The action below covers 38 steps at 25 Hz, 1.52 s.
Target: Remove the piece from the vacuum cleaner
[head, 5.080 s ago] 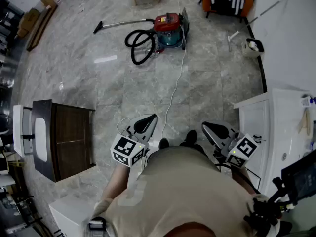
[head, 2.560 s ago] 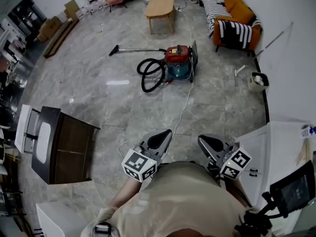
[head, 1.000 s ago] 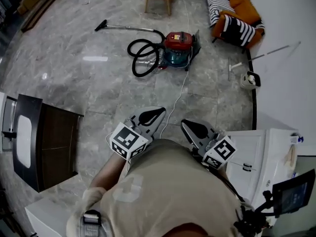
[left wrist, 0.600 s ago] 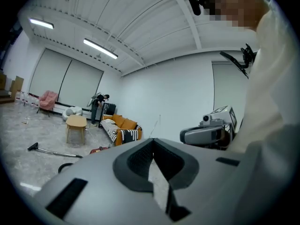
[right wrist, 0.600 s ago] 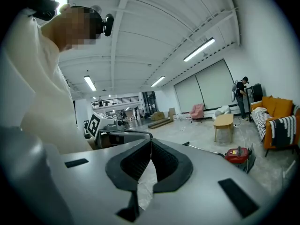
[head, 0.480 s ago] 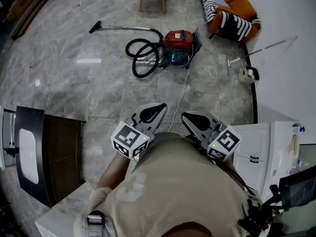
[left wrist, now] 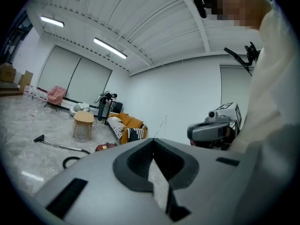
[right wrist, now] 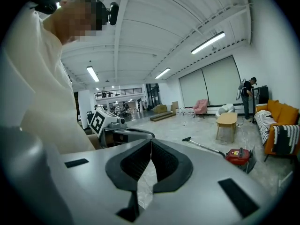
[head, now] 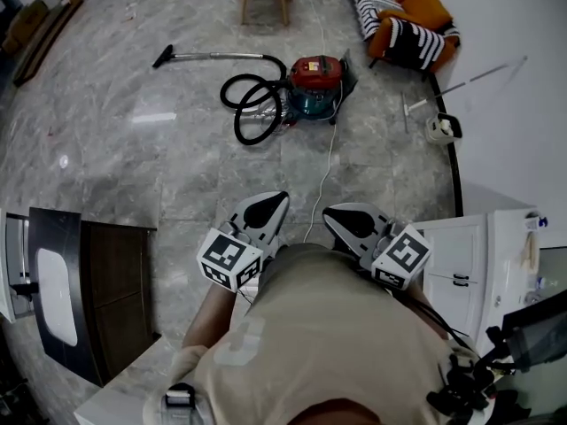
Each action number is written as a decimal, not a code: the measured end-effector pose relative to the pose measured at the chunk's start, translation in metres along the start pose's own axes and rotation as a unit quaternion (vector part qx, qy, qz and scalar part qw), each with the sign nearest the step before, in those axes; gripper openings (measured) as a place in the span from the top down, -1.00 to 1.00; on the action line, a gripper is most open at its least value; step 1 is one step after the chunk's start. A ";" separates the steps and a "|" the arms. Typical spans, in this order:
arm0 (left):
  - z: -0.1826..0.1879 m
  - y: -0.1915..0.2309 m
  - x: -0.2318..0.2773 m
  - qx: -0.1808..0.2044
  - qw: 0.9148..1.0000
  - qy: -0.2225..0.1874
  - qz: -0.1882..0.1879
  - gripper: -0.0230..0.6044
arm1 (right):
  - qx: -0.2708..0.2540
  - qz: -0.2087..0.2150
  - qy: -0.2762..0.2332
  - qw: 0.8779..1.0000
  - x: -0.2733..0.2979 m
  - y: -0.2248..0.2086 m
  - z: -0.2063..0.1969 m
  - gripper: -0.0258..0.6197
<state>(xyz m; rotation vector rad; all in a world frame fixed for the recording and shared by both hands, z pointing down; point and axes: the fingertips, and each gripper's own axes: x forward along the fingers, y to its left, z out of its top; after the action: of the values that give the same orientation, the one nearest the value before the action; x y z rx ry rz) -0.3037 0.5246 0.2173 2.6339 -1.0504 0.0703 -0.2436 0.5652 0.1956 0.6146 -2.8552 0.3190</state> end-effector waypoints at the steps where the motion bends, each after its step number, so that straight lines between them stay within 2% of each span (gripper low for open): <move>1: -0.001 0.002 0.001 -0.002 1.000 0.005 0.006 0.91 | 0.004 -0.001 -0.003 1.000 -0.002 -0.002 -0.001 0.91; 6: 0.006 0.001 0.004 0.013 1.000 0.009 0.019 0.91 | 0.014 0.002 -0.025 1.000 -0.003 -0.008 0.001 0.91; 8: 0.007 -0.005 0.019 0.021 0.999 0.020 0.020 0.91 | 0.012 0.009 -0.035 0.999 -0.010 -0.024 0.004 0.91; 12: 0.011 -0.018 0.068 0.035 0.998 0.048 0.021 0.91 | 0.024 0.005 -0.060 0.998 -0.038 -0.070 0.005 0.91; 17: 0.026 -0.050 0.140 0.061 0.997 0.057 -0.001 0.91 | 0.047 -0.019 -0.088 0.995 -0.088 -0.127 0.003 0.91; 21: 0.036 -0.083 0.201 0.076 0.995 0.062 -0.018 0.91 | 0.064 -0.022 -0.104 0.992 -0.130 -0.175 -0.002 0.91; 26: 0.025 -0.106 0.240 0.082 0.993 0.082 -0.007 0.91 | 0.072 -0.019 -0.116 0.990 -0.170 -0.207 -0.012 0.92; 31: 0.022 -0.122 0.277 0.091 0.990 0.106 0.018 0.91 | 0.101 0.004 -0.128 0.987 -0.204 -0.237 -0.027 0.91; 35: 0.028 -0.135 0.302 0.099 0.987 0.121 0.039 0.91 | 0.145 0.054 -0.144 0.977 -0.224 -0.252 -0.038 0.91; 38: 0.024 -0.138 0.314 0.103 0.984 0.134 0.046 0.91 | 0.132 0.078 -0.139 0.978 -0.227 -0.256 -0.041 0.91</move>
<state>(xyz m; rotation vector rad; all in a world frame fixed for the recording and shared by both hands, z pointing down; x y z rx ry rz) 0.0177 0.4032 0.2071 2.6525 -1.1214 0.5673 0.0736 0.4339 0.2231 0.5169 -3.1672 0.6975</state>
